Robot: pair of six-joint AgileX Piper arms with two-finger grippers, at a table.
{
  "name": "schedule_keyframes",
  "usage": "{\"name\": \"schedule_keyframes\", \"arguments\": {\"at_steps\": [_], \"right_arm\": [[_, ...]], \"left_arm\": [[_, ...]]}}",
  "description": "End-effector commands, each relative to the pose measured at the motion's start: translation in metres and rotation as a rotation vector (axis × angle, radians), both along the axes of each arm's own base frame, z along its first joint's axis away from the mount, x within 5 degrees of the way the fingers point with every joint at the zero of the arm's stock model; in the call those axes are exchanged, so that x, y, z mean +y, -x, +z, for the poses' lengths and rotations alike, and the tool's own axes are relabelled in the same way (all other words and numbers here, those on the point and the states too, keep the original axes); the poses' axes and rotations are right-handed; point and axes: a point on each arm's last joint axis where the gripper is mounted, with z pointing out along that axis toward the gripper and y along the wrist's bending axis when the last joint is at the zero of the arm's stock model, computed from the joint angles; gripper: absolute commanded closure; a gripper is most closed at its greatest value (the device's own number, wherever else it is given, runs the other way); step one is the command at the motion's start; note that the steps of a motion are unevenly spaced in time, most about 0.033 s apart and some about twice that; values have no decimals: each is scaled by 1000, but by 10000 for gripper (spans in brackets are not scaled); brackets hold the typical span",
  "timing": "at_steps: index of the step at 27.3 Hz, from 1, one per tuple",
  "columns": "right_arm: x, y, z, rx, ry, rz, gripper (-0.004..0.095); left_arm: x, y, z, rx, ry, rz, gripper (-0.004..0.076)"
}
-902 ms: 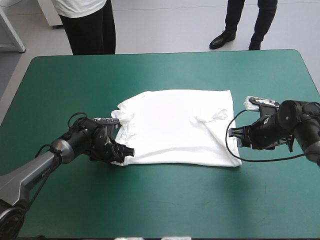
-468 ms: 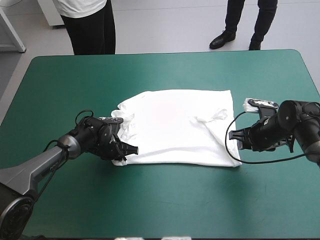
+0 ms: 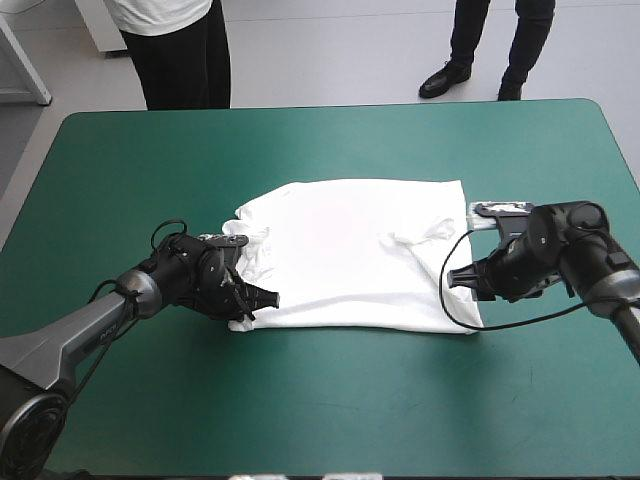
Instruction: Fold the cloth
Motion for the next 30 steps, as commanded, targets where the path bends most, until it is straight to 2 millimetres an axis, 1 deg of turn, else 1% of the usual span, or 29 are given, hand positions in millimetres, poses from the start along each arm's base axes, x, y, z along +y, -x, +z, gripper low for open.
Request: {"name": "schedule_keyframes", "arguments": {"at_steps": [1, 5, 8, 12, 16, 19, 23, 25, 26, 27, 28, 29, 30], "right_arm": [[15, -5, 6, -84, 9, 3, 467], [19, -8, -12, -43, 21, -1, 467], [19, -5, -35, 1, 27, -16, 467], [17, 1, -58, -2, 14, -46, 467], [16, 5, -71, -11, 7, -56, 467], [16, 6, -79, -17, 1, -70, 489], [17, 2, -99, 59, 25, -69, 536], [18, 0, -110, 111, 40, -70, 578], [19, 0, -117, 153, 43, -70, 663], [20, 0, -119, 166, 37, -65, 738], [20, 0, -118, 170, 32, -60, 892], [20, 1, -117, 170, 31, -60, 921], [20, 0, -113, 173, 37, -56, 926]], "left_arm": [[0, -2, -6, -8, -18, -7, 734], [0, -1, -6, 1, -20, -10, 734], [0, -1, -6, 1, -20, -10, 734], [0, -1, -6, 1, -20, -10, 734], [0, -1, -6, -1, -19, -10, 734], [0, -1, -6, -1, -19, -10, 734], [0, -1, -6, -1, -19, -10, 734], [0, -1, -6, 1, -20, -10, 734], [0, -1, -6, 2, -21, -10, 734], [0, -1, -6, 4, -22, -10, 734], [0, -1, -6, 9, -24, -10, 734], [0, -1, -4, 11, -25, -10, 734], [0, -3, 0, 11, -27, -11, 734]]}}
